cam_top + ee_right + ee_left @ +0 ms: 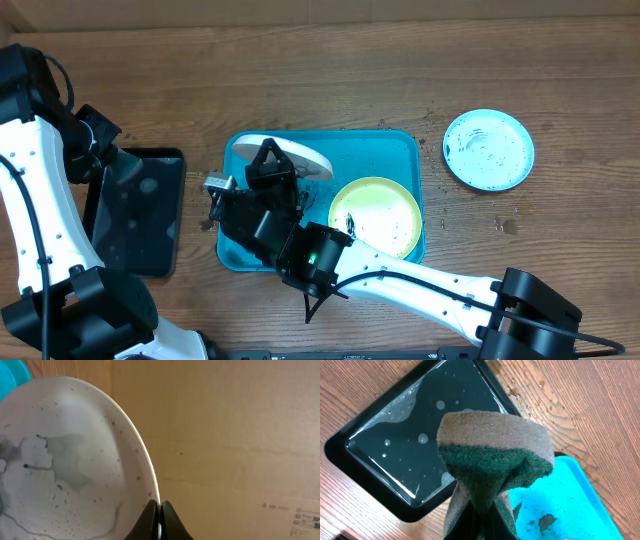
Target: Clean dirty plates on tray and stack at the side
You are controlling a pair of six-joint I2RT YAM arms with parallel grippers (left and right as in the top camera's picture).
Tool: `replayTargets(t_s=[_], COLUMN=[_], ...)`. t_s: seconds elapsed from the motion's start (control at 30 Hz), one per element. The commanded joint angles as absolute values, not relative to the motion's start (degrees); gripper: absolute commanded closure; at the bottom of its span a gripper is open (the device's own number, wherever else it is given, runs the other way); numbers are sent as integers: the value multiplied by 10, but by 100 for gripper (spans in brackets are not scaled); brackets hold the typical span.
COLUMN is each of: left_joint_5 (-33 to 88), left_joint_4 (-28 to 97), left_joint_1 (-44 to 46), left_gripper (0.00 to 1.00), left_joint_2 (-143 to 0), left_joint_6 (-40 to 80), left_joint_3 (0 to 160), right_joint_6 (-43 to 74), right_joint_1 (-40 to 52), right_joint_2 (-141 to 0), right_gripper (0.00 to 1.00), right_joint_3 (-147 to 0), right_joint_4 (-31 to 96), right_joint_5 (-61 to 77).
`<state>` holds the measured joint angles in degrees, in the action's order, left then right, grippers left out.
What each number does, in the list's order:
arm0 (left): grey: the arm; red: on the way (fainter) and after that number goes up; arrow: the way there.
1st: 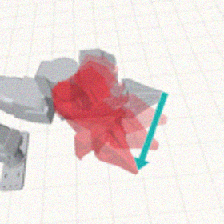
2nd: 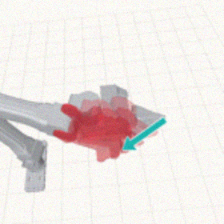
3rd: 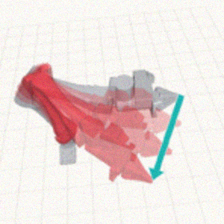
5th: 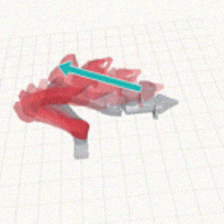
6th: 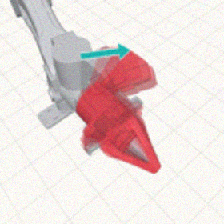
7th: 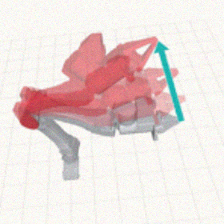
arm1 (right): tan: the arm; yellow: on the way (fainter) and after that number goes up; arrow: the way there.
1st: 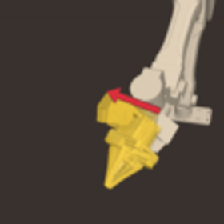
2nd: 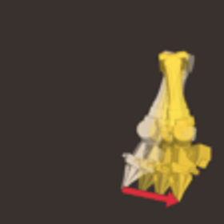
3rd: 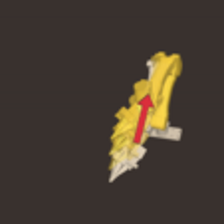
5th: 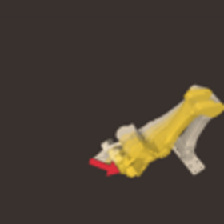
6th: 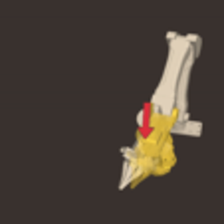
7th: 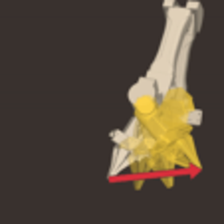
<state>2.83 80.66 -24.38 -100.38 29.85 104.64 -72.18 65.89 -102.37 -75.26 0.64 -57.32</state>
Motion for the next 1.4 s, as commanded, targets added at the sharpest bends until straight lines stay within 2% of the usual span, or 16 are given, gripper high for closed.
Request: replayTargets(t_s=[0.0,0.83,0.93,1.03,1.1,1.2,1.3,1.37], left_joint_5=[37,37,37,38,41,41,41,41], left_joint_4=[808,803,803,804,804,803,799,799], left_joint_1=[-244,-244,-244,-244,-244,-244,-244,-244], left_gripper=[96,96,96,96,96,96,96,96], left_joint_2=[-1000,-1000,-1000,-1000,-1000,-1000,-1000,-1000], left_joint_6=[287,287,287,284,283,283,283,283], left_joint_3=[1046,1046,1046,1045,1044,1043,1043,1043], right_joint_6=[-724,-721,-628,-524,-532,-532,-518,-573], right_joint_1=[659,659,646,614,594,587,587,587], right_joint_2=[-1005,-1005,-1005,-1005,-1005,-1005,-1005,-1005], right_gripper=[96,96,96,96,96,96,96,96], right_joint_3=[-769,-769,-769,-769,-769,-769,-769,-769], right_joint_4=[0,0,4,60,84,31,23,25], right_joint_5=[-591,-582,-527,-441,-451,-526,-492,-512])
